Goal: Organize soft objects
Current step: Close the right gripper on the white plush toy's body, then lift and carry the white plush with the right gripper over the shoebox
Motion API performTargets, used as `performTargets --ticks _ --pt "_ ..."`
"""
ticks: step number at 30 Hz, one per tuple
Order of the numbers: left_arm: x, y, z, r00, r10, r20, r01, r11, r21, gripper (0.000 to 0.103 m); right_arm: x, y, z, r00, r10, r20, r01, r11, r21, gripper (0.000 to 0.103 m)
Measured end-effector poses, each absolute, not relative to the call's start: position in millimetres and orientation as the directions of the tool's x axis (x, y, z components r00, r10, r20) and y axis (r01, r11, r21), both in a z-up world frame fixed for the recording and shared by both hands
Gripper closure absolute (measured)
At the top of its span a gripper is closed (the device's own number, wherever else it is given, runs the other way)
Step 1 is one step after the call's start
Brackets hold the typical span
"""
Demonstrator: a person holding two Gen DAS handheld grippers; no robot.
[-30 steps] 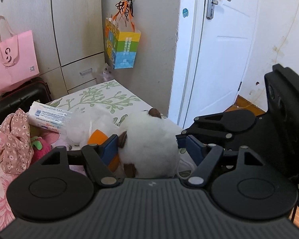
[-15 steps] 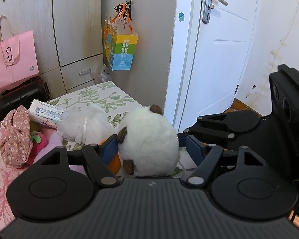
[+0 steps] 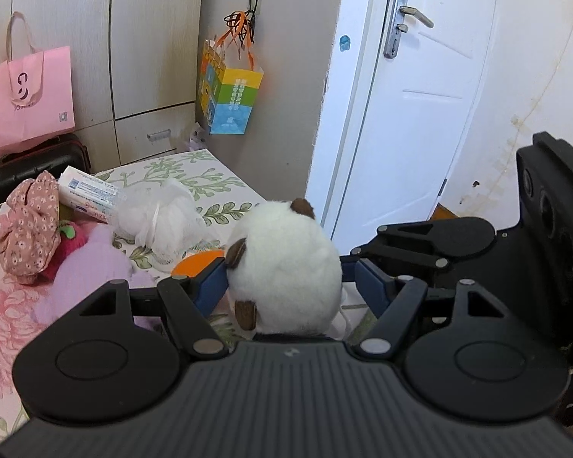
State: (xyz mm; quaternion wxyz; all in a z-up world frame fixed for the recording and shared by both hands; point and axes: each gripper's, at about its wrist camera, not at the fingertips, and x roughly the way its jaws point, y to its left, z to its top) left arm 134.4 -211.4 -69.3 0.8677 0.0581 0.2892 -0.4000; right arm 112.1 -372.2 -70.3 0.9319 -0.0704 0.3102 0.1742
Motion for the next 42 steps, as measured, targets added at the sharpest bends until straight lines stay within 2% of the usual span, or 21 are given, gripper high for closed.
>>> performTargets --ticks 17,24,34,42 --pt "112 -191 -69 0.487 -0.684 -0.544 0.716 0.669 -0.2 0.032 88 -354 -61 0.747 0.251 -0.615 -0.347 0.937 -0.039 0.04" --pt "109 -180 -66 0.435 -0.682 -0.588 0.696 0.669 -0.26 0.032 79 -341 -55 0.727 0.235 -0.645 -0.347 0.937 -0.05 0.04" --pt "93 -156 -60 0.416 -0.66 -0.626 0.671 0.687 -0.279 0.032 63 -317 -50 0.691 0.253 -0.677 -0.368 0.929 -0.028 0.04" --pt "77 -117 -53 0.398 -0.614 -0.682 0.616 0.729 -0.298 0.037 49 -284 -43 0.632 0.301 -0.714 -0.423 0.906 0.008 0.04"
